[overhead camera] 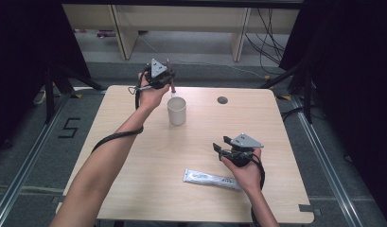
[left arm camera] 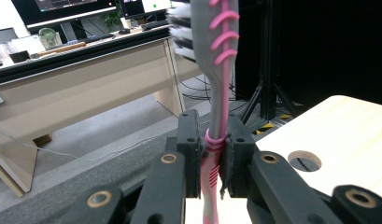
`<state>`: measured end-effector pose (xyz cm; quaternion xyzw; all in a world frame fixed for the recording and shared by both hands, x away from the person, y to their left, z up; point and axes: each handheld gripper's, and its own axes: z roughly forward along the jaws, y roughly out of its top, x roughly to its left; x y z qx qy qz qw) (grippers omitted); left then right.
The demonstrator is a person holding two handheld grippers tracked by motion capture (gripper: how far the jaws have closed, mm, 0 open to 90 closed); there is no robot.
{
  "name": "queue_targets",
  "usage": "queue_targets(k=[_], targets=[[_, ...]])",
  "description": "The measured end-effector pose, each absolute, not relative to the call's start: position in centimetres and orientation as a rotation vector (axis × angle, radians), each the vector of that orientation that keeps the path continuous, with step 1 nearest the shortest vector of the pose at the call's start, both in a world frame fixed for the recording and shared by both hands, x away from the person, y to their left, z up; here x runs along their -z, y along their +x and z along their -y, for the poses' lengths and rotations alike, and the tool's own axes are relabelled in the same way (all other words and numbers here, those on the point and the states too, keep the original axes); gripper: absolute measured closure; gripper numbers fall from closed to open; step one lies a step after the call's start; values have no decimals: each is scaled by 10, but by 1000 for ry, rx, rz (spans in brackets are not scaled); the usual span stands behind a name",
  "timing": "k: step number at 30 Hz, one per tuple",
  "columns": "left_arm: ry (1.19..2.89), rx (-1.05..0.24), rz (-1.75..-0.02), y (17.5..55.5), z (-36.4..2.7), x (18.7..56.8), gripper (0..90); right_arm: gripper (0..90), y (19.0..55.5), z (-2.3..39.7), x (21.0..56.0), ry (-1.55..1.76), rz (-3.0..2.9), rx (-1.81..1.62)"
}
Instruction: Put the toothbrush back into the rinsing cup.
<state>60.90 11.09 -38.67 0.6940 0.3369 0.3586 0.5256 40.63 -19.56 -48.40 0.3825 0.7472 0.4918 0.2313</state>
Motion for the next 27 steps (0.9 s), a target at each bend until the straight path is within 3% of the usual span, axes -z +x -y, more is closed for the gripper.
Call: queue_targets(k=[27], targets=[[1722,-860,-817,616,-104,402,797,458,405,194,485,1065,-2060,-1344]])
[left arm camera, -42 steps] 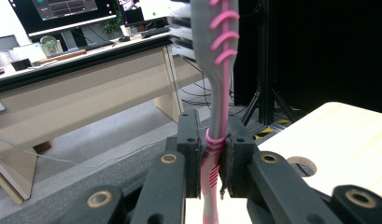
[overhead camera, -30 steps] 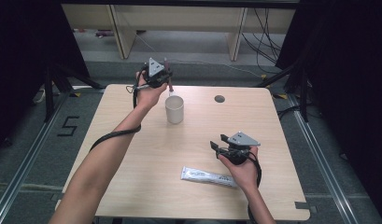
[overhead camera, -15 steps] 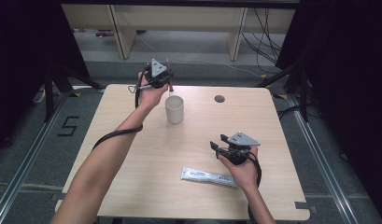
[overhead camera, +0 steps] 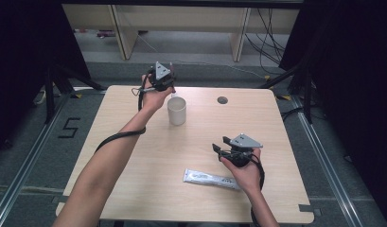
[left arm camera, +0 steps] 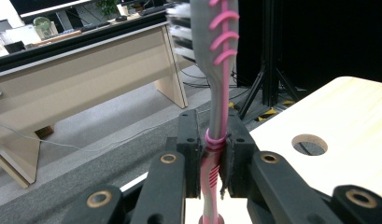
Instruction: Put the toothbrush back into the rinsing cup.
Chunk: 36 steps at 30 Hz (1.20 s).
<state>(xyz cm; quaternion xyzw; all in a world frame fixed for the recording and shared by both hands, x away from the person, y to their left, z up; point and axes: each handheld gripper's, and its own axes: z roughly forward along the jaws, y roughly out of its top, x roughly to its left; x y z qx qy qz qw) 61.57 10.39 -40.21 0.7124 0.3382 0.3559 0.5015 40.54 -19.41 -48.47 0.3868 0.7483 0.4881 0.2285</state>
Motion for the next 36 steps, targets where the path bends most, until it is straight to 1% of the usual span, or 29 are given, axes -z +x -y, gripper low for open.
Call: queue_targets(k=[16,17,19,21,24,27,28,31,36], targets=[[1740,-836,-846,619,-101,413,796,458,405,194,484,1068,-2067,-1329],[1748,-851,-828,620,-102,413,796,458,404,194,484,1073,-2076,-1322],[1747,-832,-851,620,-101,415,796,458,403,194,484,1089,-2076,-1329],[1751,-848,-835,621,-101,416,796,457,404,193,484,1088,-2075,-1329],[1751,-826,-859,621,-101,418,796,457,404,193,484,1087,-2075,-1329],[1757,-842,-845,623,-102,419,796,456,404,194,485,1073,-2074,-1325],[1755,-823,-867,622,-101,420,796,456,404,193,485,1071,-2074,-1324],[1762,-818,-873,622,-101,422,795,456,407,194,486,1018,-2072,-1336],[1770,-812,-879,623,-101,426,795,456,405,194,485,1060,-2075,-1326]])
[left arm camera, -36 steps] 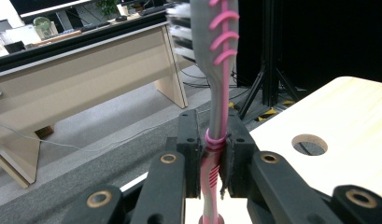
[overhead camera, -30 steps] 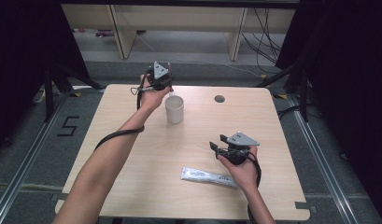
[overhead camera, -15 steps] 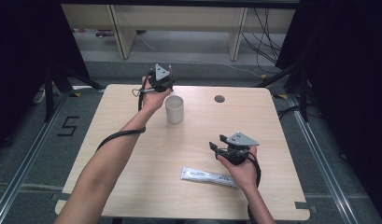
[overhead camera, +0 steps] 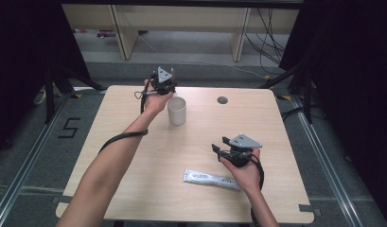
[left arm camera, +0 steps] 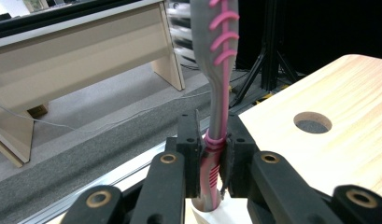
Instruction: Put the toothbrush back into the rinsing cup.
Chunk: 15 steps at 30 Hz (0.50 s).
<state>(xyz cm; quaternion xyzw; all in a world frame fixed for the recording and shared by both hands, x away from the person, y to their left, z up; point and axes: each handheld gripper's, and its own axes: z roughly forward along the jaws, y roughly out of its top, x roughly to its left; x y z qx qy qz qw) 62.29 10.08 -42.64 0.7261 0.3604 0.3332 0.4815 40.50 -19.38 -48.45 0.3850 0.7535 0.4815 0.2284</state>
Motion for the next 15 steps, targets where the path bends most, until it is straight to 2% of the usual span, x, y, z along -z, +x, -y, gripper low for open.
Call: queue_targets(k=[15], targets=[[1782,-796,-908,625,-101,433,791,453,406,193,485,1040,-2083,-1339]])
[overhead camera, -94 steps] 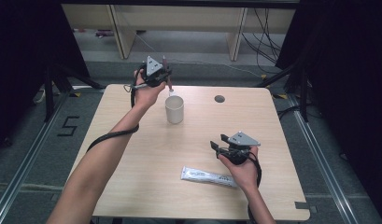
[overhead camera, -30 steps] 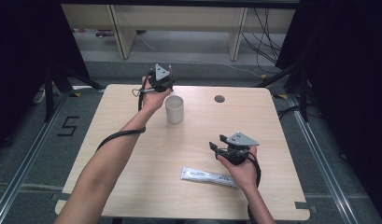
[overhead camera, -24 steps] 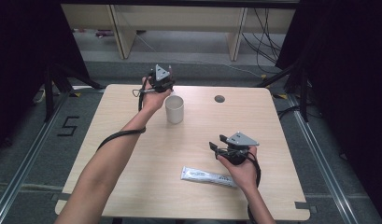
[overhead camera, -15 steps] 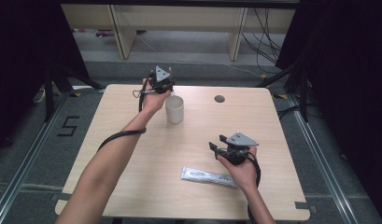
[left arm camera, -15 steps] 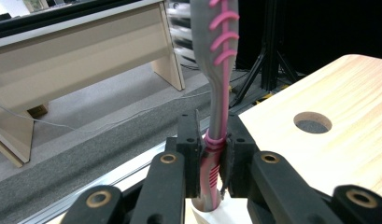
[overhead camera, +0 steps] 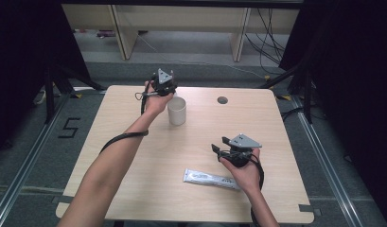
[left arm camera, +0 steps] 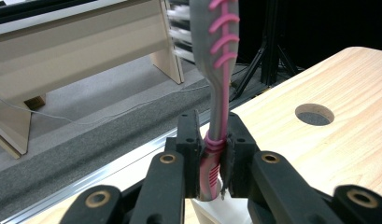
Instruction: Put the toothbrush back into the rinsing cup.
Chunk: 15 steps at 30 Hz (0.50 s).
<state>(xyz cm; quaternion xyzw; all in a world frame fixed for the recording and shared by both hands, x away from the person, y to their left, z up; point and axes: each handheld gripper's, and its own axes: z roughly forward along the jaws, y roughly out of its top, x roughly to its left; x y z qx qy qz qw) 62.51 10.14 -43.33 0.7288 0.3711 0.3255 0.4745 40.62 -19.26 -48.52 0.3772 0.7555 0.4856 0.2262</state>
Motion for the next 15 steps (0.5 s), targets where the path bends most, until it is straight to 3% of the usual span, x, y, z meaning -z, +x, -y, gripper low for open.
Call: queue_targets(k=[15], targets=[[1778,-776,-939,626,-103,437,732,451,406,193,484,1023,-2088,-1323]])
